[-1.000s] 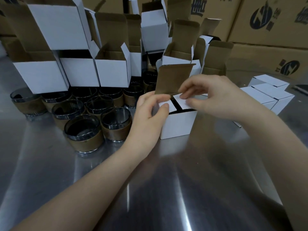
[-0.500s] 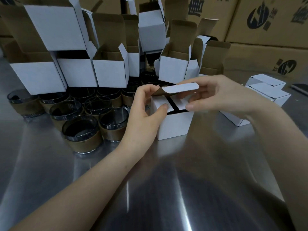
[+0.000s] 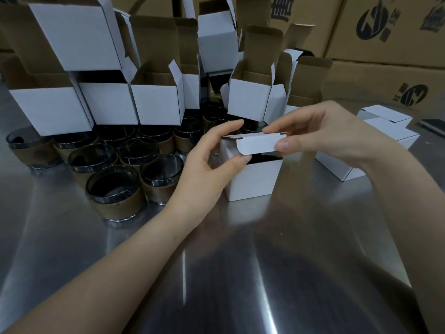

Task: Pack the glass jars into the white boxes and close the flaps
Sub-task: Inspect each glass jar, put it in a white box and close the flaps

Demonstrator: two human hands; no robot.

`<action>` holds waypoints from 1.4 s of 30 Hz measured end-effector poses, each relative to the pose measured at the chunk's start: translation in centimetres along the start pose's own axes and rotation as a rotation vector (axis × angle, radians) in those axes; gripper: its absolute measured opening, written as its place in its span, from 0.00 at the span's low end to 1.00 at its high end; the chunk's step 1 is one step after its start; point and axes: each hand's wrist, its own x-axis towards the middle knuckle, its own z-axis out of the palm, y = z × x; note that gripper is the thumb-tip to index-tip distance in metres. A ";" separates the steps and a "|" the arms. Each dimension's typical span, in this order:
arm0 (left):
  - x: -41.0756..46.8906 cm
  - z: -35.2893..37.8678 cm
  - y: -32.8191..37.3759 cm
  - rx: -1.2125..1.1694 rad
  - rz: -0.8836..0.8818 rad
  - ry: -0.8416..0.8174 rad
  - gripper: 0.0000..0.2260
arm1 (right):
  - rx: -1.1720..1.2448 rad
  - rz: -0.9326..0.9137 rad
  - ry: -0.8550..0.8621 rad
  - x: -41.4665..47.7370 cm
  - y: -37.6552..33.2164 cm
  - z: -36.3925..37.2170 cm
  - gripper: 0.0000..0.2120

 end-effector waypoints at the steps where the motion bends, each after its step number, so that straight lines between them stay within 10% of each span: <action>1: 0.0 -0.2 0.0 -0.001 -0.013 -0.030 0.21 | -0.015 -0.008 -0.001 0.0 0.0 0.0 0.14; 42: -0.4 0.9 0.0 0.157 0.003 -0.025 0.11 | -0.746 -0.053 -0.046 0.2 -2.2 3.8 0.17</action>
